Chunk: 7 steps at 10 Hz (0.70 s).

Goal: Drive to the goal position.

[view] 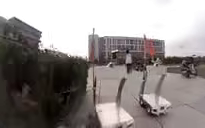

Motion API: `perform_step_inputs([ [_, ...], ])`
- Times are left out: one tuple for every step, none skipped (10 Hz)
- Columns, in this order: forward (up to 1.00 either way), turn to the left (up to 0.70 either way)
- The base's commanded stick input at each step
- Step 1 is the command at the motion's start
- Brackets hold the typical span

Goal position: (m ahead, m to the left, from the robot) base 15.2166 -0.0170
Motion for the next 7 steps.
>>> perform_step_inputs([
  [0.0,0.0],
  [0.0,0.0],
  [0.0,0.0],
  [0.0,0.0],
  [0.0,-0.18],
  [0.0,-0.45],
  [0.0,-0.45],
])
